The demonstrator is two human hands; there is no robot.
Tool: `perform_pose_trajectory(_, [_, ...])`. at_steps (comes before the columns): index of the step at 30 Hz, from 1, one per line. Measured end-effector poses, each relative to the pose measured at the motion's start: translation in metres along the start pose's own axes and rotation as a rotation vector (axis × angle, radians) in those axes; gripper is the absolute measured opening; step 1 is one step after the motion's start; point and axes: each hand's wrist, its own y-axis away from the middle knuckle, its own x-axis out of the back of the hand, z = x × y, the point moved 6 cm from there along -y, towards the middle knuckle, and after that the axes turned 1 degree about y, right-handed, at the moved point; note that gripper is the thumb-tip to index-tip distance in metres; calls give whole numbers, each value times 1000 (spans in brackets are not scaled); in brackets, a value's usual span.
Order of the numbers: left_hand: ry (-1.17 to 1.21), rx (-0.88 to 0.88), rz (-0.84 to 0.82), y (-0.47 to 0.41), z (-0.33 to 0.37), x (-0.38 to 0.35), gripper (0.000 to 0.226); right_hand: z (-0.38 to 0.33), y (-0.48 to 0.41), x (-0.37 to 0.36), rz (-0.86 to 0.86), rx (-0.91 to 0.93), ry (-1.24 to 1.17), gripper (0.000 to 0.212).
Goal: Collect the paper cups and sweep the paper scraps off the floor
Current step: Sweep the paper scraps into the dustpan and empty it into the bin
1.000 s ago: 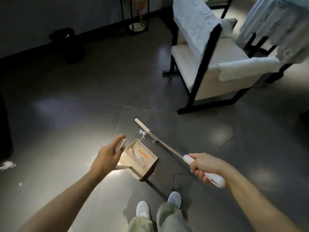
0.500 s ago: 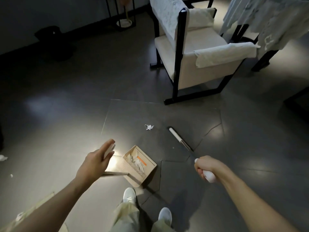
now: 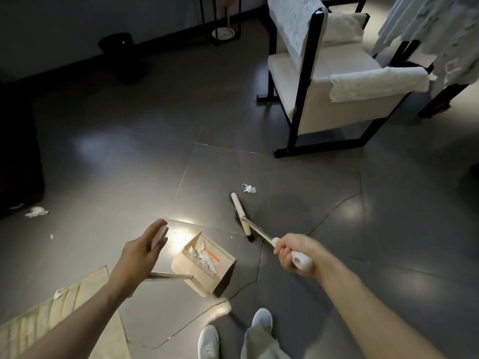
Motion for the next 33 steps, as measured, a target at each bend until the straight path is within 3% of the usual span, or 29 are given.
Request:
perform_pose_trajectory(3, [38,14,-4,-1,-6,-3,38,-19,21,6,-15,16,-47,18])
perform_pose_trajectory(7, [59,10,-29,-9,-9,-11,36,-49,23,8,150,149,248,30])
perform_pose_trajectory(13, [-23,22,2,-33,-14,-4,34,-97,-28,-2,325,251,634,26])
perform_pose_trajectory(19, [19,35,5,-44,-18,-7,31,-107,-83,-17,224,154,874,11])
perform_pose_trajectory(22, [11,58,8,-50,-22,-6,31,-76,-84,-28,186,118,977,35])
perform_pose_trajectory(25, [13,64,-8,-46,-20,-8,33,-30,-65,-39,104,100,950,64])
perform_pose_trajectory(33, [35,26,-39,-24,-20,-8,32,47,14,-65,-108,-130,627,58])
